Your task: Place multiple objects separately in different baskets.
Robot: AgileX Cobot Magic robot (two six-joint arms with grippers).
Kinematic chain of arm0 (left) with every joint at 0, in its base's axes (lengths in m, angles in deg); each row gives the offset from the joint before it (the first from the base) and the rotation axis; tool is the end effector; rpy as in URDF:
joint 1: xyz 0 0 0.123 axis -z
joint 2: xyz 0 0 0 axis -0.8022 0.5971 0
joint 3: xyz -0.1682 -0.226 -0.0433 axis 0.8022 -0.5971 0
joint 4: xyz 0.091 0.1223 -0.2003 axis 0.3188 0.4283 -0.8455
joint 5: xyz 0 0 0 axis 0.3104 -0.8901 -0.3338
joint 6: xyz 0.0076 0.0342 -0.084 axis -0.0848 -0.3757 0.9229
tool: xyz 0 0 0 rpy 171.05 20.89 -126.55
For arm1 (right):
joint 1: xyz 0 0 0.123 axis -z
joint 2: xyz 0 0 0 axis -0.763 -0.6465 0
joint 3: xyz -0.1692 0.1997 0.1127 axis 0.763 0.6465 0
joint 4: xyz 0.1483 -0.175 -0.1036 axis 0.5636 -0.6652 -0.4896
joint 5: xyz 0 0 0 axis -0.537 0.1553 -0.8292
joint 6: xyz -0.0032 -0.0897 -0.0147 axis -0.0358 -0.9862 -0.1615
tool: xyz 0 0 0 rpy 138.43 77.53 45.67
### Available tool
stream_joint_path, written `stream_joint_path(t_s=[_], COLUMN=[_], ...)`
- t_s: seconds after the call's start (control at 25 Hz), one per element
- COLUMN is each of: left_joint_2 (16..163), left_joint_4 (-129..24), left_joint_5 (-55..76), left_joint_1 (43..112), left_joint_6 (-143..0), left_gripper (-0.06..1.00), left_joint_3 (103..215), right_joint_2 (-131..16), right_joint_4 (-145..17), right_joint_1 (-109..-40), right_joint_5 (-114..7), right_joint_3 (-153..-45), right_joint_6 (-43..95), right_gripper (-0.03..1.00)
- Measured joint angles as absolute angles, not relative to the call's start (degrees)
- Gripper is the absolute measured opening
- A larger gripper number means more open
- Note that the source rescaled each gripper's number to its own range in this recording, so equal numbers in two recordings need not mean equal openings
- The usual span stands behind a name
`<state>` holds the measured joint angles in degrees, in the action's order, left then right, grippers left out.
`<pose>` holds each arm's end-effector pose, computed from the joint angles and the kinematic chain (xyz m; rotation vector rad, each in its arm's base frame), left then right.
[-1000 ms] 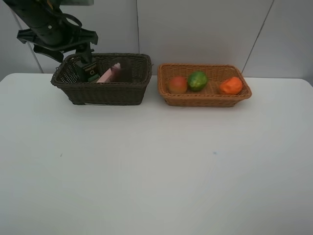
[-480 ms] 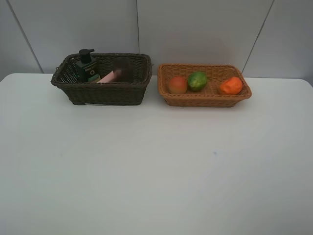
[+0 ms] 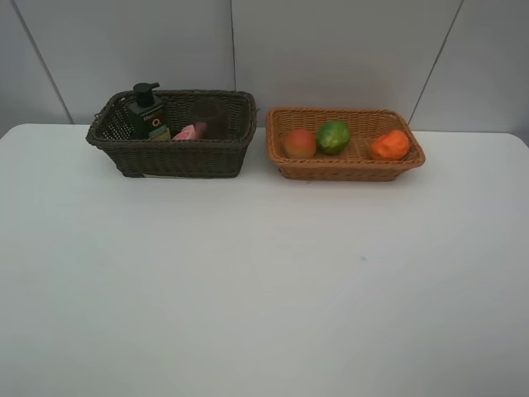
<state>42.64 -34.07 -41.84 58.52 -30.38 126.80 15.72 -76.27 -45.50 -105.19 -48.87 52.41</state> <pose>0.0573 0.0010 0.3680 -0.0365 2.0896 -0.0370 -0.0090 -0.0052 0.2842 0.1422 2.0110 -0.0960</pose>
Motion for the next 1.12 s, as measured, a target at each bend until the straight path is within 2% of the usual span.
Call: stream_joint_path(t_s=[0.32,0.48,0.76,1.12], left_joint_2=[31.58,28.86,24.91,16.18], left_joint_4=[-39.55,-40.94,-45.73,-37.36], left_joint_5=[-54.14,-54.14,-54.14,-54.14], left_joint_1=[58.45,58.45,58.45,58.45], left_joint_6=[-34.28,-33.49,-23.65,-25.42], left_gripper=[0.96,0.96,0.96,0.96], left_joint_3=[120.0,116.51,112.43,111.81], right_joint_2=[15.72,15.72,15.72,15.72], right_joint_4=[-76.27,-76.27,-76.27,-76.27], right_joint_1=[-45.5,-45.5,-45.5,-45.5], right_joint_5=[-105.19,-105.19,-105.19,-105.19], right_joint_3=[-48.87,-48.87,-48.87,-48.87], right_joint_6=[52.41,52.41,52.41,52.41], right_gripper=[0.67,0.67,0.67,0.67])
